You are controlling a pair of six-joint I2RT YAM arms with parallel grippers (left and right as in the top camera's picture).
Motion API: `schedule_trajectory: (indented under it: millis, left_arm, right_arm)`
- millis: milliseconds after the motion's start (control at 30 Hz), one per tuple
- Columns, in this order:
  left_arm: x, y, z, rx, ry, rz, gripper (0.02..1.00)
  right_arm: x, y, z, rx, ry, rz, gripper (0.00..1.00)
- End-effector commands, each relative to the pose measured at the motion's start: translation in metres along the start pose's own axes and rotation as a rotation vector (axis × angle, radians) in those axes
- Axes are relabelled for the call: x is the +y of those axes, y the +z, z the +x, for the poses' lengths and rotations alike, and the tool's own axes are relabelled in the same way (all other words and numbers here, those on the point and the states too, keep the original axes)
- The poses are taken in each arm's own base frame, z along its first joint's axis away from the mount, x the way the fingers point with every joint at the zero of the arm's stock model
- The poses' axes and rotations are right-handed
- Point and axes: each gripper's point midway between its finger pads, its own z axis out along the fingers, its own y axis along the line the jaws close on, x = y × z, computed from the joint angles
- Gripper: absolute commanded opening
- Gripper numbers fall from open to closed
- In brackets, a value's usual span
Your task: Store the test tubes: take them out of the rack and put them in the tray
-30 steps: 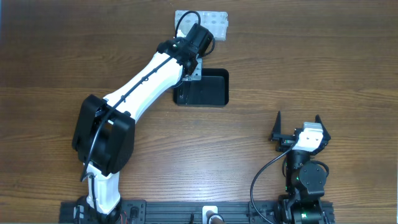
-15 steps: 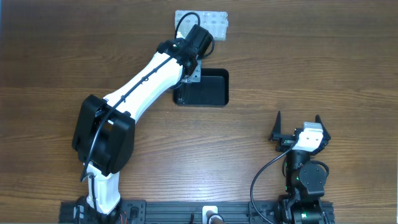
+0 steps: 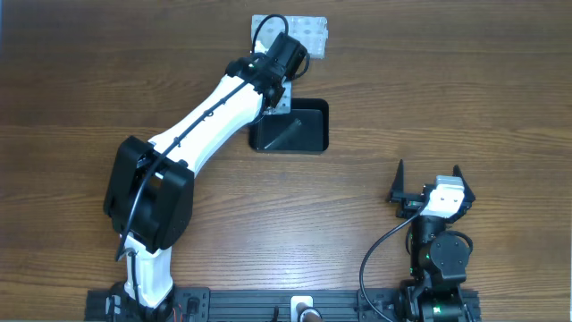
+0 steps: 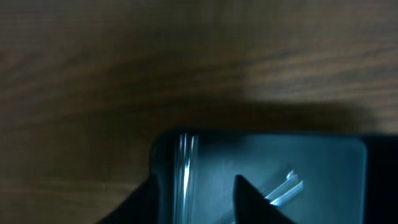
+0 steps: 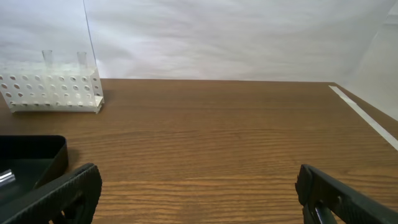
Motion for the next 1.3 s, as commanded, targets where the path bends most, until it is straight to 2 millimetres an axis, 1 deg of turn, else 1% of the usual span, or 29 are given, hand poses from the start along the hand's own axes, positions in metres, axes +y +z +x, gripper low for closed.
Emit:
schedule_trajectory:
  millis: [33, 67, 100, 133, 233, 267, 333, 367, 400, 500, 633, 767, 867, 933, 1033, 1100, 1167, 1267, 1300]
  left_arm:
    - [0.018, -0.036, -0.045, -0.164, -0.062, 0.009, 0.57]
    - [0.022, -0.047, -0.058, -0.208, -0.075, 0.029, 0.588]
    - [0.027, -0.059, -0.072, -0.257, -0.089, 0.048, 0.632]
    - [0.034, -0.073, -0.088, -0.315, -0.104, 0.066, 0.654]
    - [0.053, -0.11, -0.127, -0.463, -0.094, 0.125, 0.704]
    - [0.059, -0.122, -0.138, -0.506, -0.083, 0.142, 0.739]
    - [0.073, -0.144, -0.158, -0.591, -0.055, 0.184, 0.776]
    - [0.08, -0.153, -0.166, -0.624, -0.044, 0.2, 0.785]
    - [0.087, -0.161, -0.173, -0.658, -0.033, 0.212, 0.816]
    - [0.106, -0.178, -0.185, -0.721, -0.014, 0.194, 0.871]
    - [0.111, -0.189, -0.188, -0.757, 0.058, 0.161, 0.961]
    - [0.112, -0.196, -0.186, -0.763, 0.073, 0.157, 0.982]
    - [0.11, -0.213, -0.182, -0.781, 0.083, 0.19, 0.998]
    - [0.117, -0.227, -0.177, -0.806, 0.076, 0.192, 0.998]
    - [0.132, -0.249, -0.159, -0.851, 0.064, 0.196, 1.0]
    - [0.145, -0.262, -0.14, -0.888, 0.057, 0.21, 0.998]
    - [0.158, -0.269, -0.116, -0.916, 0.05, 0.218, 1.0]
    - [0.181, -0.274, -0.07, -0.962, 0.033, 0.214, 1.0]
    - [0.191, -0.274, -0.044, -0.986, 0.022, 0.201, 1.0]
  right_arm:
    - [-0.003, 0.0, 0.002, -0.001, 0.004, 0.016, 0.993]
    - [-0.003, 0.0, 0.002, -0.001, 0.004, 0.016, 0.993]
    - [-0.003, 0.0, 0.002, -0.001, 0.004, 0.016, 0.993]
    - [-0.003, 0.0, 0.002, -0.001, 0.004, 0.016, 0.991]
    - [-0.003, 0.0, 0.002, 0.0, 0.004, 0.016, 0.993]
    - [-0.003, 0.0, 0.002, 0.0, 0.004, 0.016, 0.991]
    - [-0.003, 0.0, 0.002, -0.001, 0.004, 0.016, 0.993]
    - [-0.003, 0.0, 0.002, -0.001, 0.004, 0.016, 0.991]
    - [-0.003, 0.0, 0.002, 0.0, 0.004, 0.016, 0.993]
    - [-0.003, 0.0, 0.002, -0.001, 0.004, 0.016, 0.993]
    - [-0.003, 0.0, 0.002, -0.001, 0.004, 0.016, 0.993]
    - [-0.003, 0.0, 0.002, -0.001, 0.004, 0.016, 0.993]
    - [-0.003, 0.0, 0.002, -0.001, 0.004, 0.016, 0.991]
    - [-0.003, 0.0, 0.002, -0.001, 0.004, 0.016, 0.991]
    - [-0.003, 0.0, 0.002, -0.001, 0.004, 0.016, 0.993]
    - [-0.003, 0.0, 0.002, -0.001, 0.004, 0.016, 0.993]
    - [-0.003, 0.0, 0.002, -0.001, 0.004, 0.016, 0.991]
    - [-0.003, 0.0, 0.002, -0.001, 0.004, 0.016, 0.991]
    - [-0.003, 0.0, 0.002, -0.001, 0.004, 0.016, 0.991]
